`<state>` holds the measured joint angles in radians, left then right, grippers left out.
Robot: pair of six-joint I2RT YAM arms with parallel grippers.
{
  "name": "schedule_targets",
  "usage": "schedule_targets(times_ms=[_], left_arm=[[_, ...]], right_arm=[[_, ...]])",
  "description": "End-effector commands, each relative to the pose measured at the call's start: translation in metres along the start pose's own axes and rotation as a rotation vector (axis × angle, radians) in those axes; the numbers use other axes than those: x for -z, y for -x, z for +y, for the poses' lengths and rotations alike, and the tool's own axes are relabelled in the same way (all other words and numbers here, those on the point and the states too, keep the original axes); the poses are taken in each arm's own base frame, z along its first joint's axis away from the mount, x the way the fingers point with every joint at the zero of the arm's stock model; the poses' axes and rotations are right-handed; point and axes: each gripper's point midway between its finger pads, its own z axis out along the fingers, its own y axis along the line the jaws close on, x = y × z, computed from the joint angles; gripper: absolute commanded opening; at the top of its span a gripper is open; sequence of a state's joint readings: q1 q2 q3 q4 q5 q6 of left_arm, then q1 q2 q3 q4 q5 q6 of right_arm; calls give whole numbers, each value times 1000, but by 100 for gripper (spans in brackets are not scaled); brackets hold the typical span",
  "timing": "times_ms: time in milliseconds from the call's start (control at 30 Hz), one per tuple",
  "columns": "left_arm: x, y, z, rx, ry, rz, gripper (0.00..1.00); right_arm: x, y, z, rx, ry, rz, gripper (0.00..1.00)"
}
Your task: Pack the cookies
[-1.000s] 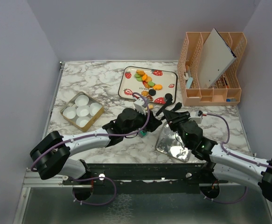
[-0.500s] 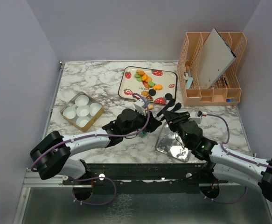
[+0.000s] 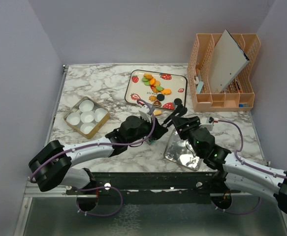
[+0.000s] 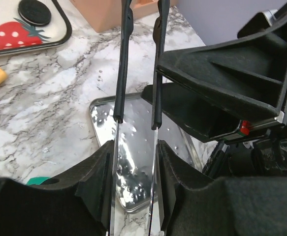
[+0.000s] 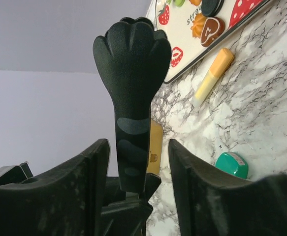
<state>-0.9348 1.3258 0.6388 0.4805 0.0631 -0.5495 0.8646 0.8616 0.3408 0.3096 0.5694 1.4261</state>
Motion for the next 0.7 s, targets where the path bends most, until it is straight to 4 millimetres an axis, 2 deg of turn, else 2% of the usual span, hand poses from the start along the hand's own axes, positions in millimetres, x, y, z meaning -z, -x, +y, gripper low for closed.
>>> schedule_targets(times_ms=[0,233,500,667], left_arm=[[8,17,15,3,84,-49,28],[22,19,56,-77,344,48,32],[39,37,77,-121,470,117,34],[40,53,89,-102,480,144,33]], right_arm=[[4,13,-9,84,-26,-51,60],[10,35,-10,278,-40,-133,65],[18,67,-8,581,-81,-243,76],[22,85,-14,723,-128,-312,83]])
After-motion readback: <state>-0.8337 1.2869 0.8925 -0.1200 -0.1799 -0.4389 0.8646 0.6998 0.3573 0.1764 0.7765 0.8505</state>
